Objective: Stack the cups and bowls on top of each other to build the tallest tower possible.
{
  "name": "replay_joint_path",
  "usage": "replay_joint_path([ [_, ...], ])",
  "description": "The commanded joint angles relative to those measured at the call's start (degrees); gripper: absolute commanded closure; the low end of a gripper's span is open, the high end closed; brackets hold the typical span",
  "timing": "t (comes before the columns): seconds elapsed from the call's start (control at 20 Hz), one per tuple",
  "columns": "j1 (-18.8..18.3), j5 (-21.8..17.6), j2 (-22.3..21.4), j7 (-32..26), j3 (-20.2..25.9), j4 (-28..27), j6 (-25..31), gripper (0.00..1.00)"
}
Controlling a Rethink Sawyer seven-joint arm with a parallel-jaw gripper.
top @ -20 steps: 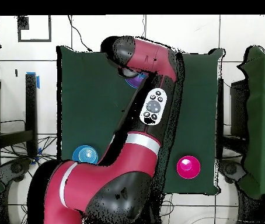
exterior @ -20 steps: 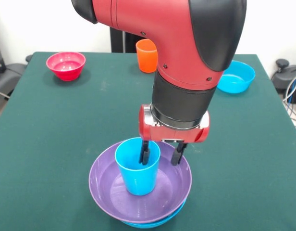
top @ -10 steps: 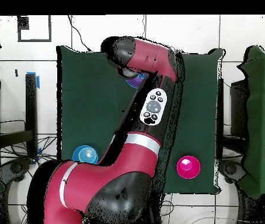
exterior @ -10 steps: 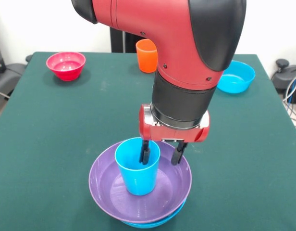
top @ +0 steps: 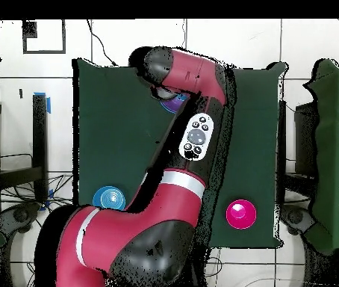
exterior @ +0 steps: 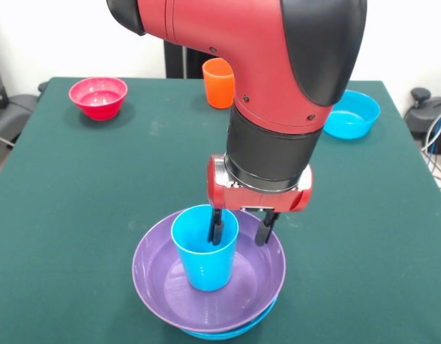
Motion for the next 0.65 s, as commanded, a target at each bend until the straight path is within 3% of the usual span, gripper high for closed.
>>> replay_joint_path([
  [0.05, 0.78, -5.04, -1.76, -0.74, 5.42, 1.14, 2.98, 0.0],
  [0.25, 0.7, -5.09, -2.04, -0.97, 4.94, -0.18, 4.62, 0.0],
  [0.3, 0.23, -4.68, 0.26, -0.31, 4.34, -4.44, 6.56, 0.0],
  [0.35, 0.17, -4.65, 0.39, -0.3, 4.13, -5.26, 7.37, 0.0],
  [0.45, 0.7, -5.02, -2.53, -1.05, 4.19, -2.07, 7.61, 0.0],
  [0.65, 0.73, -4.86, -3.73, -0.82, 3.41, -3.56, 11.33, 0.0],
])
